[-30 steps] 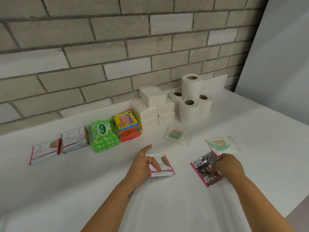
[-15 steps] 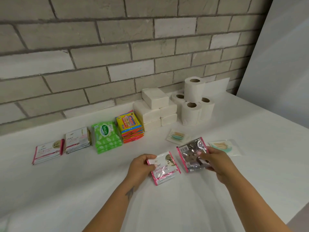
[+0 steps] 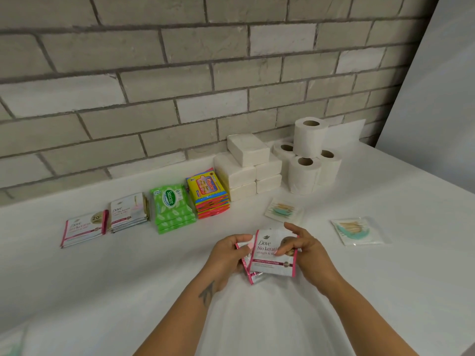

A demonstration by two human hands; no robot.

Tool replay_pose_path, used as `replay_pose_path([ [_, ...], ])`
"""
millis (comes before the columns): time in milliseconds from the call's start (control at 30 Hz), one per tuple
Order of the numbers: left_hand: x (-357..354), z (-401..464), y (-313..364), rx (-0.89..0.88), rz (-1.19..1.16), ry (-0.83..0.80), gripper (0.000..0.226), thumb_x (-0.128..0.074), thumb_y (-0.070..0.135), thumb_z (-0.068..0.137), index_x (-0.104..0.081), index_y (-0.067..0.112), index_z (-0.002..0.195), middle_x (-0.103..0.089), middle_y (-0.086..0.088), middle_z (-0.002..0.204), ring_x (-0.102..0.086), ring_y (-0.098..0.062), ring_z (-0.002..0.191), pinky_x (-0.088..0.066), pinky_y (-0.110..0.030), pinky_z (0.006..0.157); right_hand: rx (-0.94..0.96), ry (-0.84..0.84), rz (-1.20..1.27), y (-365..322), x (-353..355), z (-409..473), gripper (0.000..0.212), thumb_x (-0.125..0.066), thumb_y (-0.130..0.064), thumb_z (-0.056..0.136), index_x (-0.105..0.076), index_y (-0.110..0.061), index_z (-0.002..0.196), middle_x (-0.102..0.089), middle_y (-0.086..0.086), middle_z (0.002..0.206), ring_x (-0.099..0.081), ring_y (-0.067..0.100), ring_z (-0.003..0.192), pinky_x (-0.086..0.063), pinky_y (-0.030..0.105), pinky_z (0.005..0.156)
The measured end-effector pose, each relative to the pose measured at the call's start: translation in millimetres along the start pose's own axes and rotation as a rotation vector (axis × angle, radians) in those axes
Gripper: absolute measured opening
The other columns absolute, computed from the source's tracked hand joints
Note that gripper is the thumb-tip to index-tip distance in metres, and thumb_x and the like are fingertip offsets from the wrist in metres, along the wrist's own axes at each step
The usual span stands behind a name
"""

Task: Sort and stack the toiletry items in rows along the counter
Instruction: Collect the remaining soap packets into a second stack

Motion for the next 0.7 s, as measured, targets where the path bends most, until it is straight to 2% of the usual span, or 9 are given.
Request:
replay_pose_path([
  [100, 6, 4, 0, -0.021, -0.046, 0.048, 0.028, -0.053, -0.005, 0.09, -0.055, 0.013, 0.111, -0.066, -0.012, 0.098, -0.065, -0.021, 0.076, -0.055, -0.032, 0.065, -0.02, -0.044, -0.012, -3, -6, 1, 0.051, -0.05, 0.031, 0.071, -0.07, -0.014, 0.056, -0.057, -0.003, 0.102, -0.05, 0.004, 0.107, -0.042, 0.001, 0.078],
  [200, 9, 8, 0, -0.009, -0.097, 0.055, 0.027, -0.055, 0.002, 0.091, -0.053, 0.011, 0.117, -0.064, -0.014, 0.106, -0.064, -0.022, 0.08, -0.054, -0.034, 0.07, -0.007, -0.054, 0.0, -6, -8, 3, 0.044, -0.059, 0.029, 0.068, -0.07, -0.012, 0.054, -0.056, 0.002, 0.11, -0.058, 0.011, 0.098, -0.047, 0.007, 0.072],
  [300, 3, 6, 3, -0.028, -0.086, -0.015, 0.031, -0.066, 0.009, 0.085, -0.056, 0.01, 0.115, -0.068, -0.015, 0.108, -0.067, -0.024, 0.086, -0.057, -0.036, 0.075, 0.038, -0.061, -0.116, -12, -12, 5, 0.047, -0.049, 0.033, 0.07, -0.073, -0.007, 0.064, -0.055, -0.004, 0.107, -0.058, 0.006, 0.087, -0.044, 0.004, 0.072],
  [367, 2, 4, 5, -0.061, -0.037, -0.037, 0.036, -0.071, 0.002, 0.078, -0.057, 0.01, 0.11, -0.069, -0.013, 0.103, -0.067, -0.023, 0.086, -0.057, -0.035, 0.075, 0.07, -0.072, -0.132, -13, -19, 8, 0.053, -0.045, 0.033, 0.072, -0.073, -0.012, 0.065, -0.057, -0.005, 0.104, -0.059, 0.008, 0.086, -0.046, 0.007, 0.075],
  [433, 4, 4, 8, -0.097, -0.018, -0.026, 0.038, -0.072, -0.006, 0.074, -0.057, 0.009, 0.106, -0.067, -0.01, 0.097, -0.065, -0.021, 0.084, -0.057, -0.032, 0.075, 0.039, -0.067, -0.03, -11, -23, 10, 0.05, -0.051, 0.03, 0.073, -0.072, -0.014, 0.069, -0.06, -0.003, 0.105, -0.062, 0.016, 0.089, -0.051, 0.015, 0.075],
  [500, 11, 4, 13, -0.144, 0.033, 0.028, 0.037, -0.071, -0.006, 0.075, -0.058, 0.012, 0.105, -0.067, -0.008, 0.094, -0.064, -0.019, 0.081, -0.057, -0.027, 0.07, 0.01, 0.002, 0.001, -6, -19, 13, 0.037, -0.054, 0.018, 0.082, -0.073, -0.014, 0.09, -0.058, -0.003, 0.116, -0.06, 0.015, 0.102, -0.051, 0.014, 0.08],
  [567, 19, 3, 20, -0.203, 0.104, 0.092, 0.035, -0.071, -0.003, 0.078, -0.057, 0.018, 0.102, -0.066, -0.008, 0.096, -0.063, -0.018, 0.081, -0.055, -0.024, 0.068, -0.016, 0.061, 0.029, 1, -15, 14, 0.037, -0.047, 0.004, 0.093, -0.061, -0.022, 0.117, -0.058, -0.001, 0.123, -0.06, 0.012, 0.108, -0.051, 0.014, 0.086],
  [600, 22, 2, 24, -0.234, 0.129, 0.113, 0.034, -0.07, -0.002, 0.079, -0.056, 0.02, 0.101, -0.065, -0.009, 0.096, -0.062, -0.018, 0.082, -0.055, -0.023, 0.068, -0.048, 0.061, 0.12, 5, -16, 13, 0.036, -0.046, -0.003, 0.096, -0.054, -0.025, 0.124, -0.059, 0.0, 0.122, -0.061, 0.012, 0.107, -0.053, 0.017, 0.083],
  [700, 26, 1, 31, -0.328, 0.199, 0.143, 0.031, -0.069, 0.004, 0.082, -0.055, 0.026, 0.098, -0.064, -0.009, 0.094, -0.06, -0.018, 0.081, -0.054, -0.026, 0.071, -0.12, -0.01, 0.276, 11, -32, 10, 0.04, -0.057, -0.017, 0.093, -0.045, -0.029, 0.129, -0.064, -0.002, 0.115, -0.062, 0.009, 0.103, -0.051, 0.02, 0.079],
])
Point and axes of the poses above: each hand's wrist, its own z-axis towards the middle knuckle, its own x-axis out of the back of the hand, y = z × x, the point moved 8 cm from there along z, towards the middle knuckle
